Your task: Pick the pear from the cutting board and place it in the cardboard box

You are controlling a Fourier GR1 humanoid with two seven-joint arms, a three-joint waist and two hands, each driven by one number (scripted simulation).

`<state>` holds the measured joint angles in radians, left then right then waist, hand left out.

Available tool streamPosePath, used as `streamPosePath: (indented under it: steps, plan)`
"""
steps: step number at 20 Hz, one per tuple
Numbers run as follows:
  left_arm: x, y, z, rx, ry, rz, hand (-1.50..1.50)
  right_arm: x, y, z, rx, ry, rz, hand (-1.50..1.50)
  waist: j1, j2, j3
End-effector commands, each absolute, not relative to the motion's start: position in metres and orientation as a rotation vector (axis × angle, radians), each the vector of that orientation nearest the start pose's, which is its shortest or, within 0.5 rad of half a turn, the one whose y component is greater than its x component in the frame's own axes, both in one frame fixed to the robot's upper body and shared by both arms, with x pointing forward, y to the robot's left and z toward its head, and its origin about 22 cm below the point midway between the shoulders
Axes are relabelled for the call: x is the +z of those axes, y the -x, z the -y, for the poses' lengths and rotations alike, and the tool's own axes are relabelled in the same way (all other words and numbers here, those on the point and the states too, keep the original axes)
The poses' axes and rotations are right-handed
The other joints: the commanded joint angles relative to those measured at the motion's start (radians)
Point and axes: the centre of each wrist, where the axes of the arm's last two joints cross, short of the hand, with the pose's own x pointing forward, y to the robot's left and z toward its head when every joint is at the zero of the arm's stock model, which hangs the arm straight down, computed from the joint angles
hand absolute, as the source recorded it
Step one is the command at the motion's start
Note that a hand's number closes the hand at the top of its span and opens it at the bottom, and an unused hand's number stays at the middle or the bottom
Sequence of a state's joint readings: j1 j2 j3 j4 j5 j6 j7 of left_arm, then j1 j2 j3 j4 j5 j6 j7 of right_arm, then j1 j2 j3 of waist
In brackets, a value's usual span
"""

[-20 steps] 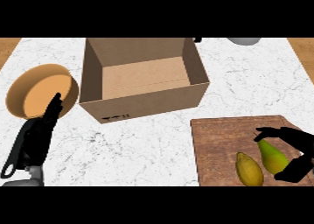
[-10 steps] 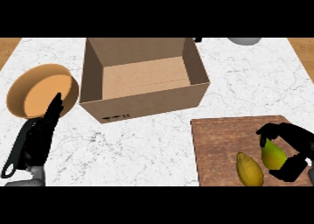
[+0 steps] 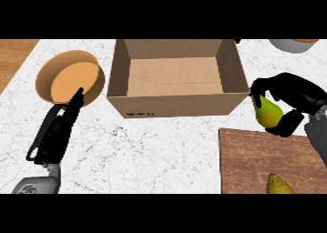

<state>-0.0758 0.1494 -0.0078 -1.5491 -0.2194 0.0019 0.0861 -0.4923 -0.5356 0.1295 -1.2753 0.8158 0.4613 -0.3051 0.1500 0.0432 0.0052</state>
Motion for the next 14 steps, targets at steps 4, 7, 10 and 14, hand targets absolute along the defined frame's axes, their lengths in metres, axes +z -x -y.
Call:
streamPosePath:
  steps: [4,7,10,14]
  plan:
    - [0.026,-0.268,-0.243,-0.337,-0.251,1.545,0.0,0.167,-0.396,0.294,1.656,0.632,1.676,1.5,0.037,0.016,0.002]
    - [0.017,-0.263,-0.246,-0.329,-0.259,1.522,0.0,0.179,-0.41,0.304,1.646,0.524,1.774,1.5,0.028,0.014,0.0]
    - [0.019,-0.266,-0.248,-0.319,-0.257,1.524,0.0,0.194,-0.422,0.301,1.518,0.266,1.992,1.5,0.013,0.009,0.0]
    - [0.02,-0.265,-0.259,-0.313,-0.293,1.505,0.0,0.191,-0.437,0.292,1.413,-0.005,2.115,1.5,-0.005,0.001,-0.001]
